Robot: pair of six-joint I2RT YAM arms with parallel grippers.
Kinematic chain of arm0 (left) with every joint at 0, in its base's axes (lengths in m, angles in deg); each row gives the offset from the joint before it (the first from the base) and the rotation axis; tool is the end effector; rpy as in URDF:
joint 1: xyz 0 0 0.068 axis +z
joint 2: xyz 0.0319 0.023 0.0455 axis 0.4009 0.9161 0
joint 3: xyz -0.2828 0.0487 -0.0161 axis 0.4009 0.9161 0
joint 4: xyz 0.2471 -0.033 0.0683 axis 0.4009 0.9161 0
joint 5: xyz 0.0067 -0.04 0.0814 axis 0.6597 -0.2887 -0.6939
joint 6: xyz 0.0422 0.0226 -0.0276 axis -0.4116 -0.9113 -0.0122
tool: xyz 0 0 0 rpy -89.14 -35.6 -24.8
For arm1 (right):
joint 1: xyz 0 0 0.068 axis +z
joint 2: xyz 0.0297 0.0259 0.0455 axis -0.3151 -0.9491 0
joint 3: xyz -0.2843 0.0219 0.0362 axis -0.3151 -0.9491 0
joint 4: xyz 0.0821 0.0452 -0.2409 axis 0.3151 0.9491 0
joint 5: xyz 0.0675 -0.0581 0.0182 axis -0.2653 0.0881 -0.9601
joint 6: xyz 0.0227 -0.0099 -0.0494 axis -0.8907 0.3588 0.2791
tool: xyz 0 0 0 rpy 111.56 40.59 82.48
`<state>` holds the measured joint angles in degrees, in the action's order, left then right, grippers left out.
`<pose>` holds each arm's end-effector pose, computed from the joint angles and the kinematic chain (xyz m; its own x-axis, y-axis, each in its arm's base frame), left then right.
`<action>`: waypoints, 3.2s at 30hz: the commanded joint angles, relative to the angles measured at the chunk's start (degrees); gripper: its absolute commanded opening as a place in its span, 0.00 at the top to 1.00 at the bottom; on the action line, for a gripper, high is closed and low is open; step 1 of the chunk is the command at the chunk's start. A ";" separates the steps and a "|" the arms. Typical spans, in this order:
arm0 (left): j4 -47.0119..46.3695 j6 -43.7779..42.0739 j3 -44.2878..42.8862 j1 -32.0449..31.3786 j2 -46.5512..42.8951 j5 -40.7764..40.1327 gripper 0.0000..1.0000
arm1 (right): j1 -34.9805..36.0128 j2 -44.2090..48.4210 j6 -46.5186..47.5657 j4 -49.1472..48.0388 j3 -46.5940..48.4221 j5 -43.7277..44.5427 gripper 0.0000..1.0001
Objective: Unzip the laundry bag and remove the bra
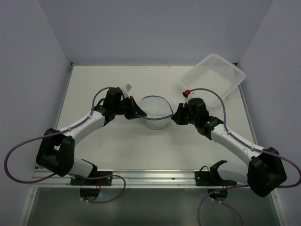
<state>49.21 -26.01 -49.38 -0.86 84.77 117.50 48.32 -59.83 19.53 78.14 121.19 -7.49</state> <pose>0.2630 -0.1396 0.2397 -0.9029 -0.3656 -0.2261 -0.0376 0.5912 -0.8056 0.2132 0.1260 0.2506 -0.6785 0.1639 -0.7161 -0.2539 0.8624 0.4380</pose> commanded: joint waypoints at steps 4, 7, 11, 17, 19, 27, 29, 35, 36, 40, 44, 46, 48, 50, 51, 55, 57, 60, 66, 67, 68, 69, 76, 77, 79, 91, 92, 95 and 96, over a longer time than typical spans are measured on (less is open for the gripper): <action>12.44 -19.33 -6.43 5.59 1.49 0.54 1.00 | -2.27 -3.64 7.02 4.28 6.72 -5.85 1.00; 11.59 -19.00 -11.79 7.61 5.79 -0.52 0.84 | 0.18 -4.87 1.69 -0.73 5.67 -13.34 1.00; 10.52 -15.05 -20.74 8.14 11.94 0.70 0.52 | 8.25 -7.85 -5.53 -6.45 5.67 -12.47 1.00; 7.36 -5.03 -12.63 8.14 3.73 -1.56 0.03 | 12.75 -11.55 -14.25 -17.71 5.67 -10.89 1.00; 4.90 -1.26 -8.31 8.06 0.46 -1.49 0.00 | 13.11 -13.30 -13.64 -17.28 7.42 -9.84 1.00; -1.78 6.40 2.08 -0.11 -5.01 -4.12 0.16 | 14.69 -15.07 -12.41 -16.31 10.76 -8.08 1.00; -2.40 6.84 2.00 -1.43 -3.26 -4.91 0.23 | 15.04 -15.24 -11.53 -15.26 11.29 -7.90 1.00; -2.84 6.58 2.53 -1.88 -1.66 -6.40 0.77 | 15.31 -13.49 -6.87 -9.03 11.38 -4.66 1.00; -2.06 6.06 2.53 -1.79 -1.93 -6.84 0.92 | 15.22 -12.09 -5.82 -7.97 10.69 -3.78 1.00; 0.32 3.33 2.00 -1.00 -3.16 -7.55 1.00 | 11.28 -7.87 -0.46 -1.56 6.91 0.10 1.00; 3.22 -1.49 1.74 1.28 -4.65 -4.22 1.00 | -1.54 -3.82 2.71 2.05 3.39 -1.91 1.00; 5.50 -5.89 1.38 2.16 -4.83 -2.29 1.00 | -4.45 -3.03 4.64 3.89 4.17 -2.10 1.00; 7.17 -10.18 0.68 3.92 -4.57 0.70 1.00 | -6.48 -3.55 5.79 5.13 6.71 -2.79 1.00; 8.66 -12.92 -0.63 6.11 -3.08 3.33 1.00 | -6.66 -5.04 7.19 6.71 9.43 -4.55 1.00; 10.33 -15.63 -3.25 6.64 -2.29 3.70 1.00 | -6.49 -5.57 7.28 6.63 10.06 -7.95 1.00; 13.60 -18.47 -12.64 8.67 4.37 2.65 0.93 | -3.25 -7.50 1.34 2.77 10.15 -16.32 1.00; 11.85 -15.50 -15.48 9.11 6.67 2.56 0.69 | -1.05 -8.38 -2.19 0.14 9.45 -18.09 1.00; 8.60 -9.89 -17.69 9.20 9.40 4.13 0.34 | 5.45 -10.13 -7.91 -4.35 9.97 -17.13 1.00; 4.64 -1.70 -6.90 8.94 0.55 2.56 0.00 | 13.19 -14.80 -13.28 -9.01 14.54 -12.56 1.00; 4.02 -0.99 -5.14 8.50 -2.34 2.56 0.00 | 14.07 -16.02 -12.50 -8.67 15.24 -12.30 1.00; 3.23 0.15 -2.42 8.23 -3.41 2.47 0.00 | 14.25 -16.64 -12.14 -8.14 16.90 -11.77 1.00; 2.88 0.60 -1.44 7.71 -4.21 2.38 0.01 | 14.52 -17.17 -11.79 -7.35 17.53 -11.77 1.00; -1.87 3.15 -0.55 -0.89 -2.82 1.59 0.17 | 15.57 -17.97 -9.41 -5.94 18.41 -11.06 1.00; -2.31 3.15 -0.81 -1.43 -2.46 1.33 0.19 | 15.57 -17.71 -9.41 -6.02 17.98 -11.06 1.00; -2.49 2.89 -1.34 -2.40 -1.50 0.54 0.24 | 15.66 -17.53 -9.33 -6.03 17.62 -10.80 1.00; 1.20 -0.71 -1.26 -1.71 -0.96 -2.89 1.00 | 15.49 -10.07 -5.02 -0.23 10.25 -5.18 1.00; 1.12 -0.98 -0.82 -1.18 -1.49 -2.54 1.00 | 15.05 -9.10 -4.50 0.91 7.98 -4.30 1.00; 1.81 -2.11 1.11 1.81 -3.24 -0.87 1.00 | 11.54 -4.79 -3.79 4.42 2.53 -2.19 1.00; 2.17 -2.73 1.90 2.51 -3.68 -0.61 1.00 | 10.05 -3.83 -3.44 6.43 1.46 -2.45 1.00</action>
<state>48.75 -24.89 -48.96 -1.60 84.05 118.18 62.44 -67.37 13.23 76.59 126.89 -14.90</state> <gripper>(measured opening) 0.038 0.011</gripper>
